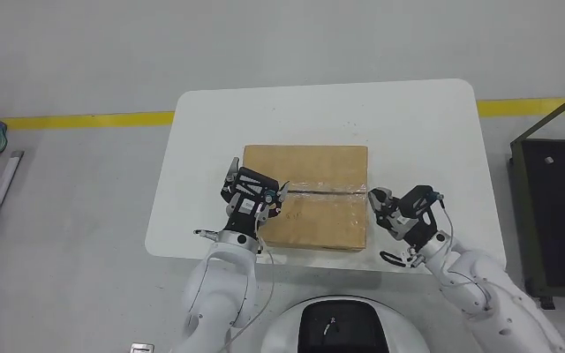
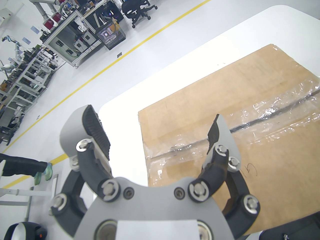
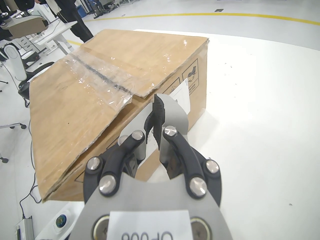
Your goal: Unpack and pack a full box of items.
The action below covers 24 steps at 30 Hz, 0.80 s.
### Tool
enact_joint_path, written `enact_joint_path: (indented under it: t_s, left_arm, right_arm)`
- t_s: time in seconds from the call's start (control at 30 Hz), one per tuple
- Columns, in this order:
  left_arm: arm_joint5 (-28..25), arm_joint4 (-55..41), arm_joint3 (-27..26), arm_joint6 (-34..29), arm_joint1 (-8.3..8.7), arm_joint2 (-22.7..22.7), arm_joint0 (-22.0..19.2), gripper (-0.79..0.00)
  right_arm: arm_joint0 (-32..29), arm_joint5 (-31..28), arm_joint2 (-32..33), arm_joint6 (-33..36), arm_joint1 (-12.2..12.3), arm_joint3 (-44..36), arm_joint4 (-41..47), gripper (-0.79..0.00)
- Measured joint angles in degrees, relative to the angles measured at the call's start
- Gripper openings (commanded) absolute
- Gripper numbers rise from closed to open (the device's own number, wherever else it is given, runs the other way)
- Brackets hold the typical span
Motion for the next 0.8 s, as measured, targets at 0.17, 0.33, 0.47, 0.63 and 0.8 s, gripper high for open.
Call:
enact_joint_path:
  t_s: [0.17, 0.33, 0.47, 0.63, 0.8]
  left_arm:
    - [-1.1, -0.7, -0.2, 2.5, -0.17, 1.4, -0.5, 0.0]
    - [-5.3, -1.0, 1.9, 3.9, -0.7, 5.9, -3.8, 0.0]
    - [-10.0, 0.2, 4.2, 3.7, -1.27, 10.7, -7.3, 0.0]
    - [-12.9, 2.4, 7.3, 3.5, -1.97, 15.3, -10.2, 0.0]
    - [-14.0, 1.8, 8.8, 3.1, -2.38, 16.5, -11.4, 0.0]
  right_arm:
    - [-6.1, 0.6, 5.0, -3.1, 0.6, -3.9, -1.8, -0.785]
    - [-11.3, 0.3, 10.4, -5.9, 1.1, -6.9, -1.3, -0.785]
    - [-14.5, -0.2, 14.5, -7.1, 1.3, -8.1, 1.5, -0.785]
    - [-16.0, -0.2, 16.6, -6.8, 1.4, -8.3, 2.5, -0.785]
    - [-16.6, 0.3, 16.8, -6.6, 1.3, -8.3, 3.0, -0.785]
